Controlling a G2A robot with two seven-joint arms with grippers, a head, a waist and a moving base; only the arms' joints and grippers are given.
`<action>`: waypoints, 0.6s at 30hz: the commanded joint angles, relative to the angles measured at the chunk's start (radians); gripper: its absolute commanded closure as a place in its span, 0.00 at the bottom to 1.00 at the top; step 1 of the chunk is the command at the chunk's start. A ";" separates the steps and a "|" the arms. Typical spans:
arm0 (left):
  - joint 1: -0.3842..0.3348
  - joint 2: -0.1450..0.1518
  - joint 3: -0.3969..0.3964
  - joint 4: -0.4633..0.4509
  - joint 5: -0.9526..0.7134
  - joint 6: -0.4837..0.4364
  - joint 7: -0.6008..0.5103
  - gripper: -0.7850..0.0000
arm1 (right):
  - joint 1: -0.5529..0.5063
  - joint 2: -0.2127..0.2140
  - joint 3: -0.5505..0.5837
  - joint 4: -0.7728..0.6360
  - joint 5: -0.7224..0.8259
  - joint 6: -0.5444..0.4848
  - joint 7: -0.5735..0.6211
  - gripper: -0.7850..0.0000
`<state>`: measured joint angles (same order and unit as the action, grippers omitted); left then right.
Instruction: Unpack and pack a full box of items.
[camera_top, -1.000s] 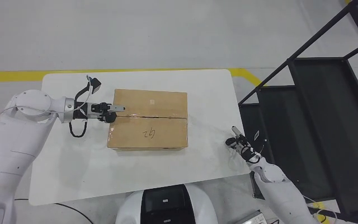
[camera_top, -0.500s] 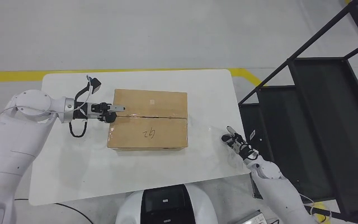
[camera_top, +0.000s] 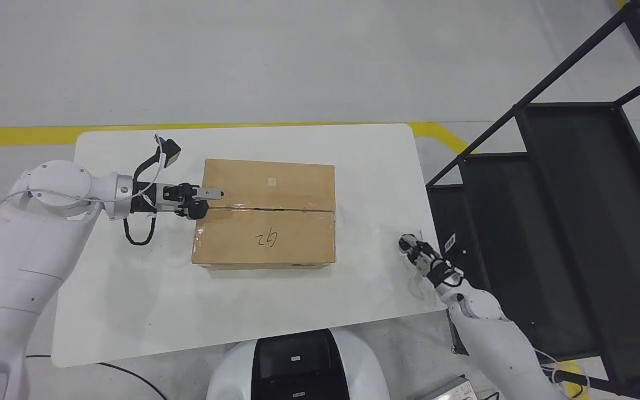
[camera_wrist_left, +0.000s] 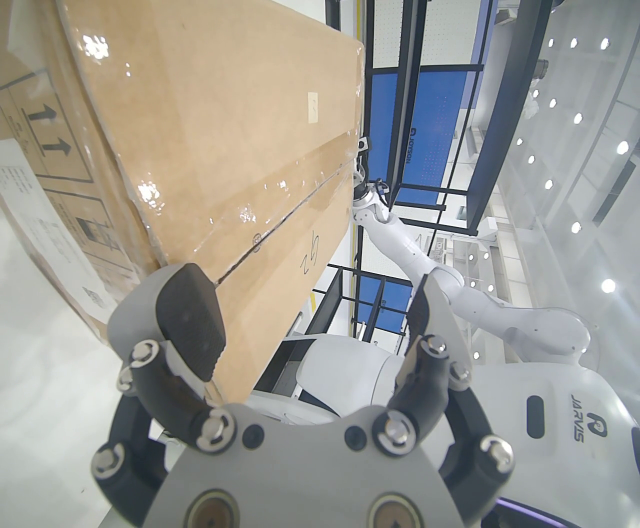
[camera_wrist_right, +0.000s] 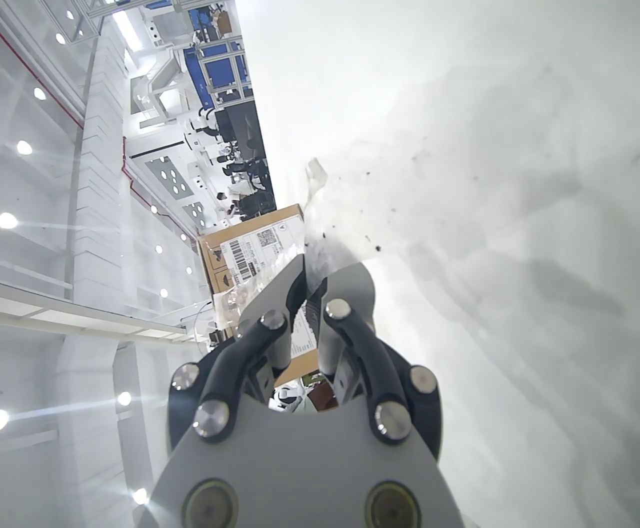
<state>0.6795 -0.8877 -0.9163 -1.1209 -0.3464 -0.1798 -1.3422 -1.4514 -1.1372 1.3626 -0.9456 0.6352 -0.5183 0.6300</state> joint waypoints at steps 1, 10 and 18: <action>0.000 0.000 0.000 0.000 0.000 0.000 0.000 0.00 | -0.004 0.002 0.014 -0.028 0.003 -0.028 0.011 1.00; 0.000 0.000 0.000 0.000 0.000 0.000 0.000 0.00 | -0.056 0.010 0.094 -0.285 0.101 -0.161 0.098 1.00; 0.000 0.000 0.000 0.000 0.000 0.000 0.000 0.00 | -0.067 0.009 0.100 -0.491 0.151 -0.137 0.170 1.00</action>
<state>0.6795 -0.8877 -0.9163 -1.1209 -0.3464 -0.1798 -1.3422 -1.5232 -1.1277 1.4659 -1.4192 0.7840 -0.6603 0.7945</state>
